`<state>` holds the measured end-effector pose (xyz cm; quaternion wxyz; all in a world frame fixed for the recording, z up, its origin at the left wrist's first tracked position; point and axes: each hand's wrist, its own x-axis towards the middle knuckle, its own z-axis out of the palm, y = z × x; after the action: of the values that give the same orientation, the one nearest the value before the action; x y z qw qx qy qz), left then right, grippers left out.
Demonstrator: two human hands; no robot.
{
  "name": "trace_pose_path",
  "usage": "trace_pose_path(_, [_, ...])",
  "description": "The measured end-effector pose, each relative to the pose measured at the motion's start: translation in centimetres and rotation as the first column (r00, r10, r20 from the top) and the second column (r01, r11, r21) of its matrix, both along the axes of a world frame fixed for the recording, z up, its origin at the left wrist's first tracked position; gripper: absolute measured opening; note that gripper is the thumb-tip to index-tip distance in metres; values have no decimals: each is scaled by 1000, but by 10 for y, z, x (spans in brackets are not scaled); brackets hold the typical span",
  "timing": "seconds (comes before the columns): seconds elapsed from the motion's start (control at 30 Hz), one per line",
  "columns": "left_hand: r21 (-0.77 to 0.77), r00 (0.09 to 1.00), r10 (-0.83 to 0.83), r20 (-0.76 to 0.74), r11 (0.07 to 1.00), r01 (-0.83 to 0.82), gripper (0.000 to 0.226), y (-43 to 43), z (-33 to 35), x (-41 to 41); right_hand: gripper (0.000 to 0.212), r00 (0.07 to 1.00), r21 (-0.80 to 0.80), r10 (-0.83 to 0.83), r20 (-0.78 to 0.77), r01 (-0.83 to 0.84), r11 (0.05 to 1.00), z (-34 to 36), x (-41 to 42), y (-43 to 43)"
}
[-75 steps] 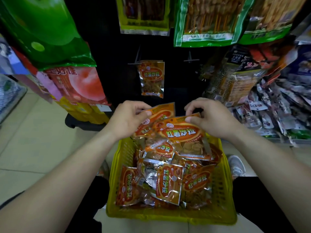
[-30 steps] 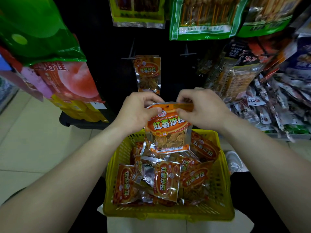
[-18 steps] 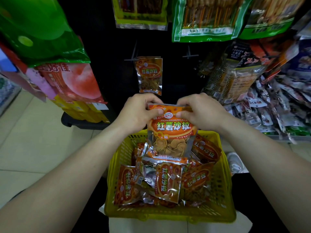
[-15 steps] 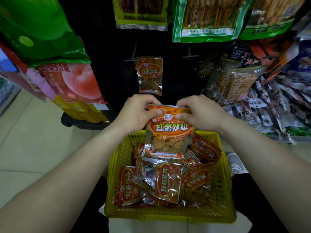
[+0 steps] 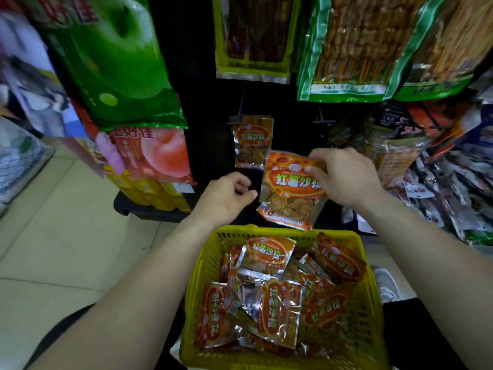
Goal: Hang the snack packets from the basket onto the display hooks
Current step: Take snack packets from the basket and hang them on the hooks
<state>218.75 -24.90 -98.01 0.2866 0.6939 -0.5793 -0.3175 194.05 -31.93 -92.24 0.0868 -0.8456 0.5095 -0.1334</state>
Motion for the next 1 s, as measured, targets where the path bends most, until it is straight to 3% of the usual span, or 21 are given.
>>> trace_pose_path(0.13, [93,999,39,-30,995,-36,20,1,-27,4,20,998,-4,-31,-50,30,1000,-10,21,-38])
trace_pose_path(0.47, [237,994,-27,105,971,2,37,-88,-121,5,33,990,45,-54,-129,60,997,-112,96,-144])
trace_pose_path(0.63, [240,990,5,139,970,-39,61,-136,-170,3,34,986,-49,-12,-168,3,999,-142,133,-193])
trace_pose_path(0.87, [341,985,-27,168,940,-32,84,-182,-209,11,38,988,98,80,-130,-67,993,-168,151,-232])
trace_pose_path(1.0, [350,982,-48,183,936,-19,90,-199,-221,10,38,989,33,53,-139,-49,998,-175,154,-240])
